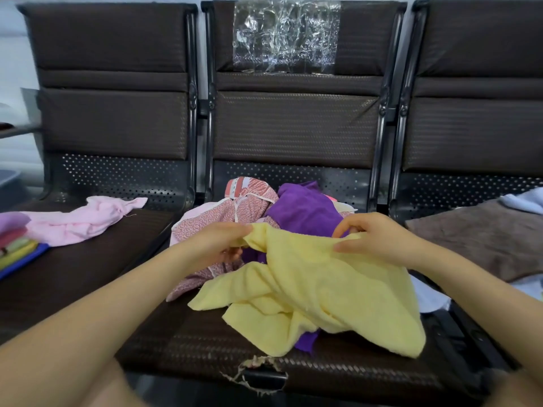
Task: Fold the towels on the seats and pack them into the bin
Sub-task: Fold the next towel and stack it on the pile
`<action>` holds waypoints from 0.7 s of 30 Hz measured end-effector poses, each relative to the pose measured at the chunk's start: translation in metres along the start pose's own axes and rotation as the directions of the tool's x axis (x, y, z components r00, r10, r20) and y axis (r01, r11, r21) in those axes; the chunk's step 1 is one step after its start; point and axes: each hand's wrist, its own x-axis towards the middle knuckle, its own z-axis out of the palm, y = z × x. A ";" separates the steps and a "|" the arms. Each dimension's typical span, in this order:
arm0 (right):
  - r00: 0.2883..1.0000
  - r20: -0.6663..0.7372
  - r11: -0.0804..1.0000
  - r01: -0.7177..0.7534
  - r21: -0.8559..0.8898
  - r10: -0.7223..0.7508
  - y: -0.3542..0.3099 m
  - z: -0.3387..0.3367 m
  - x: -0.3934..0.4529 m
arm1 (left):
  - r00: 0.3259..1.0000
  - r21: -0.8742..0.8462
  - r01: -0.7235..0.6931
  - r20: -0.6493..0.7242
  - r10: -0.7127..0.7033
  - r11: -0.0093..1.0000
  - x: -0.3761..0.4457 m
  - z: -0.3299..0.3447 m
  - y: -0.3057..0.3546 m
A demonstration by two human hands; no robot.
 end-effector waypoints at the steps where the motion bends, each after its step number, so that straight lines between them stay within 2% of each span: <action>1: 1.000 0.021 1.000 -0.022 -0.020 0.022 0.001 -0.002 -0.001 | 0.999 0.001 -0.042 0.019 0.042 0.999 0.002 0.002 0.001; 3: 0.995 0.062 0.993 -0.076 -0.089 0.082 0.005 -0.008 -0.002 | 0.993 -0.032 -0.118 0.018 0.119 0.992 0.006 0.008 0.007; 5: 0.987 0.101 0.984 -0.114 -0.137 0.129 0.009 -0.014 -0.003 | 0.980 -0.079 -0.193 -0.059 0.188 0.978 0.009 0.010 0.016; 6: 0.985 0.092 0.986 -0.137 -0.099 0.146 0.012 -0.017 -0.004 | 0.969 -0.106 -0.233 -0.105 0.222 0.967 0.009 0.011 0.021; 8: 0.987 0.046 0.985 -0.157 0.078 0.153 0.014 -0.025 -0.006 | 0.945 -0.202 -0.309 -0.173 0.276 0.929 0.010 0.009 0.029; 10: 0.988 0.036 0.930 -0.153 0.335 0.149 0.017 -0.032 -0.006 | 0.937 -0.354 -0.343 -0.200 0.288 0.870 0.010 0.003 0.036; 12: 0.988 0.043 0.851 -0.152 0.503 0.152 0.021 -0.039 -0.006 | 0.940 -0.471 -0.340 -0.204 0.275 0.814 0.011 -0.002 0.040; 16: 0.988 0.049 0.863 -0.152 0.481 0.147 0.031 -0.045 -0.010 | 0.958 -0.637 -0.287 -0.183 0.221 0.715 0.006 -0.006 0.043; 19: 0.973 0.044 0.715 -0.196 0.671 0.227 0.041 -0.049 -0.009 | 0.980 -0.721 -0.199 -0.130 0.154 0.664 0.001 -0.004 0.044; 21: 0.961 0.024 0.605 -0.192 0.773 0.274 0.048 -0.052 -0.007 | 0.984 -0.699 -0.177 -0.147 0.103 0.693 0.002 -0.001 0.043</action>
